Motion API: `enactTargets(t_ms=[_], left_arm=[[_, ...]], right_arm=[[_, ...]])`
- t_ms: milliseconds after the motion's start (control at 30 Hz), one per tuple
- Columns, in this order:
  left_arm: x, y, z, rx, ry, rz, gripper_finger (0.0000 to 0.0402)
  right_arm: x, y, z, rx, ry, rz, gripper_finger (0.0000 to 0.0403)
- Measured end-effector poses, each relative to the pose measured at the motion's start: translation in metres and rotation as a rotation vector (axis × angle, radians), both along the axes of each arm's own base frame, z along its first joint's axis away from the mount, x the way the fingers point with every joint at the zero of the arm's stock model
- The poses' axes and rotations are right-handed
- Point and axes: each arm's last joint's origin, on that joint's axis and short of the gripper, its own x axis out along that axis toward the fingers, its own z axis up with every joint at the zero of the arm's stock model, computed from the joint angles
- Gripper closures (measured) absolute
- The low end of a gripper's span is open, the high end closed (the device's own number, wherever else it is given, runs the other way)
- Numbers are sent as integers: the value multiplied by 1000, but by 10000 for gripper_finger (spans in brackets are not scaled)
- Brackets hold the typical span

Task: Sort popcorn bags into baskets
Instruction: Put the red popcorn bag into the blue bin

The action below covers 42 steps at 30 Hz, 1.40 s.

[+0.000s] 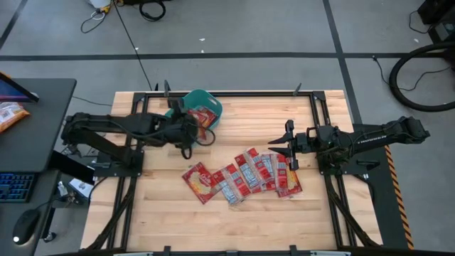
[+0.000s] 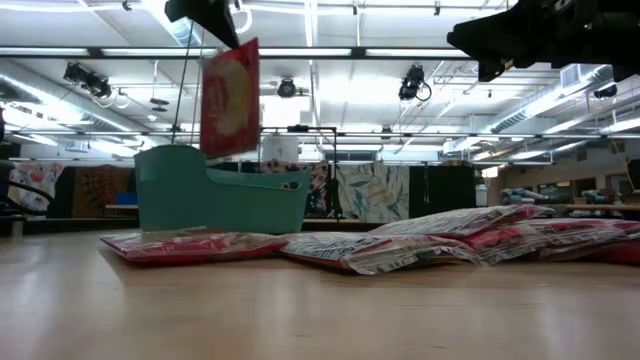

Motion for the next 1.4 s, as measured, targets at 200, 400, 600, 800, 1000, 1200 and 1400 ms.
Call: enactTargets(t_ms=[200, 400, 600, 800, 1000, 1200, 1400], left_arm=[[-32, 15, -3, -57, 225, 50, 401], [-38, 20, -7, -70, 326, 53, 401], [-36, 17, -10, -174, 443, -134, 401], [-31, 19, -16, -177, 512, -165, 401], [-33, 25, -17, -173, 575, -181, 401], [-28, 33, -23, -208, 656, -245, 401], [-12, 43, -37, -202, 764, -295, 401]], right_arm=[[0, 0, 0, 2, -1, 0, 312], [0, 0, 0, 3, -5, 0, 312], [0, 0, 0, 2, -5, 0, 312], [0, 0, 0, 2, -5, 0, 312], [0, 0, 0, 2, -5, 0, 312], [0, 0, 1, 2, -6, 0, 312], [0, 0, 1, 2, -6, 0, 312]])
